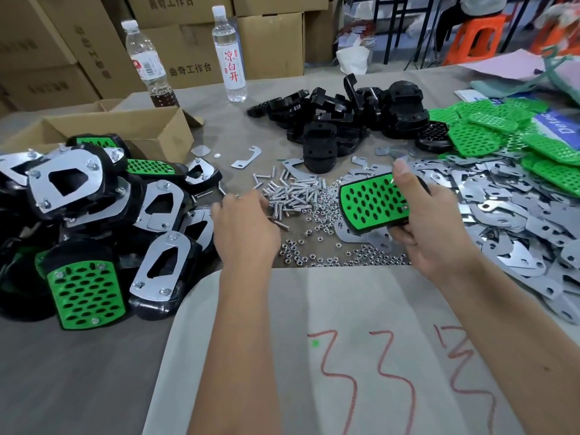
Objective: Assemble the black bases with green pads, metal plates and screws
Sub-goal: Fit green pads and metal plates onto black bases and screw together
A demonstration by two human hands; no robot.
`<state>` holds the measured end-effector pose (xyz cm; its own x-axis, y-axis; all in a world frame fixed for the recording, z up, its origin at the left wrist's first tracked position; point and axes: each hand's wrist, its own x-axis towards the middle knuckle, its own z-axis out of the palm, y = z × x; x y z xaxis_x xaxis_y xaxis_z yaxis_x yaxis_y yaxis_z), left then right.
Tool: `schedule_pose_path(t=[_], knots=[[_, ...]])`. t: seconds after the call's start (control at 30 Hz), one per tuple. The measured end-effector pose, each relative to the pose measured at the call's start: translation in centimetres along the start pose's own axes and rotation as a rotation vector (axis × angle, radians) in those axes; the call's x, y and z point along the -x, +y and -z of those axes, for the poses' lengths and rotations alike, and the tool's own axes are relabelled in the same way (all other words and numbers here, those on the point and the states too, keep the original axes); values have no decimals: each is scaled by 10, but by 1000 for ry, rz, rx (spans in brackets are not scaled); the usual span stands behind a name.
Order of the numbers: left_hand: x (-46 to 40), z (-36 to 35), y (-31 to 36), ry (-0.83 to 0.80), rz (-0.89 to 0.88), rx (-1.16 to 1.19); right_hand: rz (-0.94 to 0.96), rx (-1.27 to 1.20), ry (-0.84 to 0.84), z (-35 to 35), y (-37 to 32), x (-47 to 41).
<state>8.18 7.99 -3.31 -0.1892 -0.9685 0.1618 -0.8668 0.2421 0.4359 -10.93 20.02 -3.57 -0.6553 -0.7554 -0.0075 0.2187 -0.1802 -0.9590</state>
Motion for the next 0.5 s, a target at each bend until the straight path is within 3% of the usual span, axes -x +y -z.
schedule_pose_path(t=[0.17, 0.27, 0.33, 0.43, 0.5], knots=[[2, -4, 2, 13, 85, 90, -14, 82, 12, -2, 2, -1], [1, -3, 4, 99, -3, 176, -17, 70, -9, 0, 5, -1], [1, -4, 13, 120, -105, 374, -31, 79, -21, 0, 5, -1], [7, -5, 29, -90, -135, 879, -19, 102, -11, -2, 6, -1], [12, -10, 37, -179, -179, 1027, 6, 107, 34, -3, 7, -2]])
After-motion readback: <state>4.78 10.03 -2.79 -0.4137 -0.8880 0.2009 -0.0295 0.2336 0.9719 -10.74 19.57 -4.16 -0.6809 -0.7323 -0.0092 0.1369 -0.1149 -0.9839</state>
